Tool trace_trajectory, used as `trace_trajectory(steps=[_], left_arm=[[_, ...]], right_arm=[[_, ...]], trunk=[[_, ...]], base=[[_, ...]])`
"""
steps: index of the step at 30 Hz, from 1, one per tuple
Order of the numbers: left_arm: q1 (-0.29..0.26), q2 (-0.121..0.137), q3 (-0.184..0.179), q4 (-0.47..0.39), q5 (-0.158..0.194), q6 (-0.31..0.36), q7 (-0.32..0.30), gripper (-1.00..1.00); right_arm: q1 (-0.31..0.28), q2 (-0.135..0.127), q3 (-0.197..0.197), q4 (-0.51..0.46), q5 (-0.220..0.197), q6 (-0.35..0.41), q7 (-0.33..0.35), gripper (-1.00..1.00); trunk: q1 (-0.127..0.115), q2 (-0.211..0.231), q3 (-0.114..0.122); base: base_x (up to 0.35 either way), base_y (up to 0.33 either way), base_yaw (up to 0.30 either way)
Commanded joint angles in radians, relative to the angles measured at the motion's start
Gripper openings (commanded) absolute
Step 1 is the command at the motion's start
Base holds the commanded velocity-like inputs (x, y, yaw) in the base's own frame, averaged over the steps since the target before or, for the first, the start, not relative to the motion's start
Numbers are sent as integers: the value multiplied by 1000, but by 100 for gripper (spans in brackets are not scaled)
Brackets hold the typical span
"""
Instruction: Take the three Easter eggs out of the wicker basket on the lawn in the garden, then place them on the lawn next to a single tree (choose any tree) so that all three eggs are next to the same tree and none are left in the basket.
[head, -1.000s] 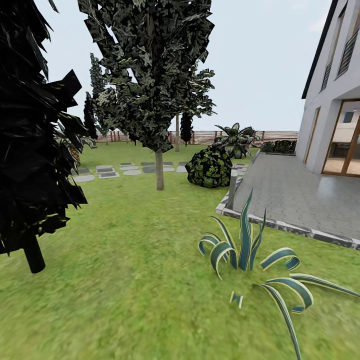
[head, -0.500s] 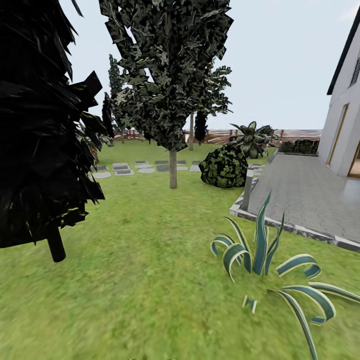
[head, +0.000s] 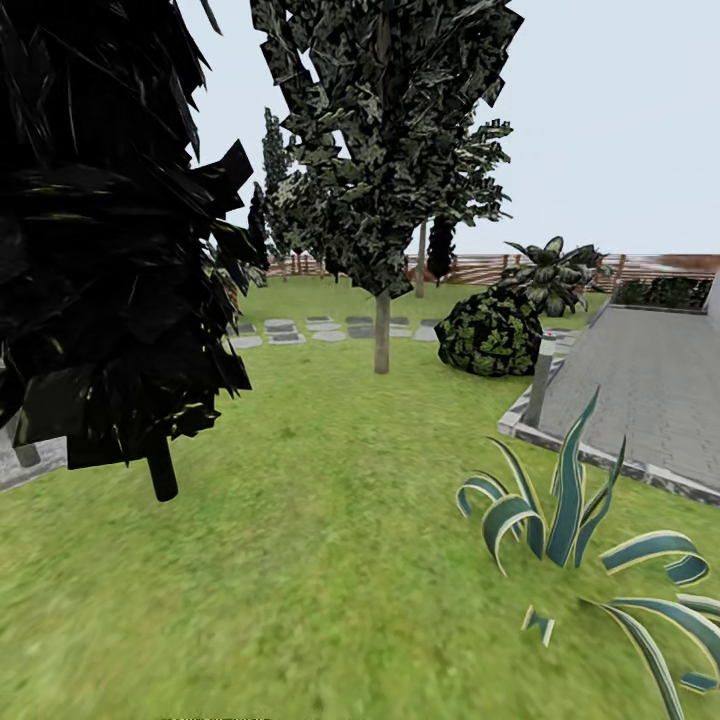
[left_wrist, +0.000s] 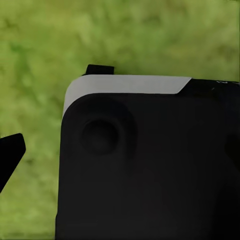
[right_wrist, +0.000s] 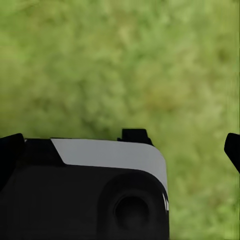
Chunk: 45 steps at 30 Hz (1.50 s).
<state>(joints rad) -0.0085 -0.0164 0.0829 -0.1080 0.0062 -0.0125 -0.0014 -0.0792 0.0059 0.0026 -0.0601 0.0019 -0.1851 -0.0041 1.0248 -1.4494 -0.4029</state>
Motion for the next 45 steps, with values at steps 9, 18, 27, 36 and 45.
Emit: trace_trajectory(steps=[9, 18, 27, 36, 45], left_arm=[[-1, 0, 8, 0, 0, -1, 0, 100], [-1, 0, 8, 0, 0, -1, 0, 100], [-1, 0, 8, 1, 0, -1, 0, 100], [-1, 0, 8, 1, 0, -1, 0, 100], [-1, 0, 8, 1, 1, -1, 0, 100]], right_arm=[[-1, -1, -1, 0, -6, -4, 0, 100], [-1, -2, -3, 0, -6, -4, 0, 100], [-1, -1, -3, 1, -7, -4, 0, 100], [-1, -1, -3, 0, -5, -4, 0, 100], [-1, -1, -3, 0, -5, -7, 0, 100]], trunk=[[0, -1, -13], [0, -1, -26], [0, -1, -38], [0, -1, -51], [0, -1, -63]], base=[[22, 0, 185], [0, 0, 176], [0, 0, 175], [0, 0, 171], [0, 0, 166]])
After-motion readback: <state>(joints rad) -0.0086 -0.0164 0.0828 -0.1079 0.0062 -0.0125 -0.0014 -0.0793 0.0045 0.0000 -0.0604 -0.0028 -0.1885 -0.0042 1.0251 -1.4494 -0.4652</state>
